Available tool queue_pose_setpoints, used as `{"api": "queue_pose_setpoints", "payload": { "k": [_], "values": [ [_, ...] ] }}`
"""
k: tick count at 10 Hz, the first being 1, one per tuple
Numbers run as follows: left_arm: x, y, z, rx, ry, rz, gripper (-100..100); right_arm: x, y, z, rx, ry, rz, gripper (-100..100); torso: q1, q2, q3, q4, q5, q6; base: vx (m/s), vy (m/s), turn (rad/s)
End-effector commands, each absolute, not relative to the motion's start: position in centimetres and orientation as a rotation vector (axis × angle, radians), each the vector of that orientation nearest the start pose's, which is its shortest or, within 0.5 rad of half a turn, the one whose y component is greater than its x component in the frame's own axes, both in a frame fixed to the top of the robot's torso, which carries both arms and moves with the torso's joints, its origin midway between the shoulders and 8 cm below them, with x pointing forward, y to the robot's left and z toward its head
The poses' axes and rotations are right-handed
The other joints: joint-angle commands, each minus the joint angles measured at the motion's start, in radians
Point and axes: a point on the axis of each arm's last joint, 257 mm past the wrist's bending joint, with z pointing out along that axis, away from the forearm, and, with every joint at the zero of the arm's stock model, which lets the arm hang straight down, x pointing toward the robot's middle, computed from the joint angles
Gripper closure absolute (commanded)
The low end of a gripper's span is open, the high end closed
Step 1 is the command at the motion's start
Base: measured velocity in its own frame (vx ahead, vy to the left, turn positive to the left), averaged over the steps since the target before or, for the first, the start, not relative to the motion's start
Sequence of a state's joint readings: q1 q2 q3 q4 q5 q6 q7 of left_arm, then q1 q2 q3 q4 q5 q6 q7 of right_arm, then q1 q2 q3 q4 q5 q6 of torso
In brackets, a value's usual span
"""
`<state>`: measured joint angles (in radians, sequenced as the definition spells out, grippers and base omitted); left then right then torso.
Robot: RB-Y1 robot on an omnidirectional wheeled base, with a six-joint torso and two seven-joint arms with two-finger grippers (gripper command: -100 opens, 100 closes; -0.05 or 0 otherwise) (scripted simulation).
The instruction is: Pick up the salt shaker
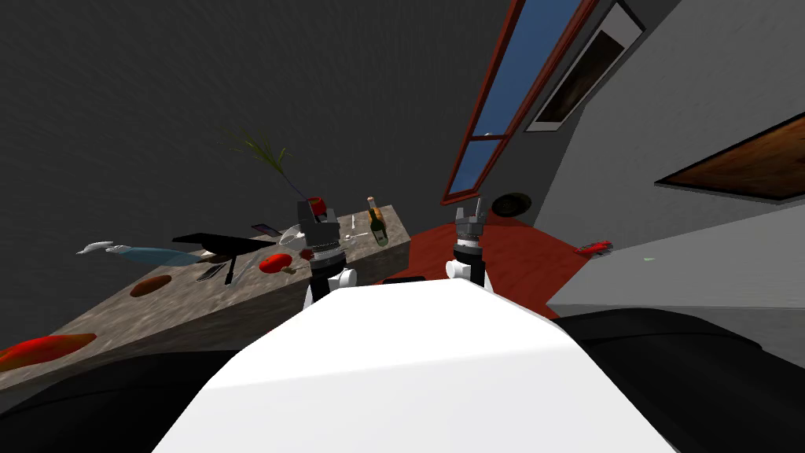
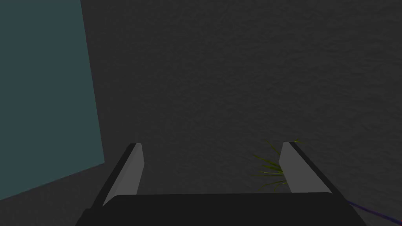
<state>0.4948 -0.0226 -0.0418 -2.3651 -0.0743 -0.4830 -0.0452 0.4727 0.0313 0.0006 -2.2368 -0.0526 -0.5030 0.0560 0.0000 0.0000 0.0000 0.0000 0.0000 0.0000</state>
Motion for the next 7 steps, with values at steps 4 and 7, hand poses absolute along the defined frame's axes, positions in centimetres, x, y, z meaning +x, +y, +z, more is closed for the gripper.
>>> {"api": "queue_pose_setpoints", "payload": {
  "k": [4, 7],
  "values": [
    [34.3, 25.1, 3.0, -0.506, 0.757, -1.205, -100, 35.2, -28.7, 1.5, 0.706, 0.577, 1.289, 0, 0.003, 0.004, 0.002, 0.001, 0.001, 0.000, -0.051, 0.041, -0.115],
    [35.1, 25.8, -0.5, -0.491, 0.889, -1.118, -100, 35.2, -28.7, 1.5, 0.706, 0.577, 1.289, 0, 0.006, 0.007, 0.004, 0.002, 0.001, 0.000, -0.106, 0.088, -0.182]
  ]
}}
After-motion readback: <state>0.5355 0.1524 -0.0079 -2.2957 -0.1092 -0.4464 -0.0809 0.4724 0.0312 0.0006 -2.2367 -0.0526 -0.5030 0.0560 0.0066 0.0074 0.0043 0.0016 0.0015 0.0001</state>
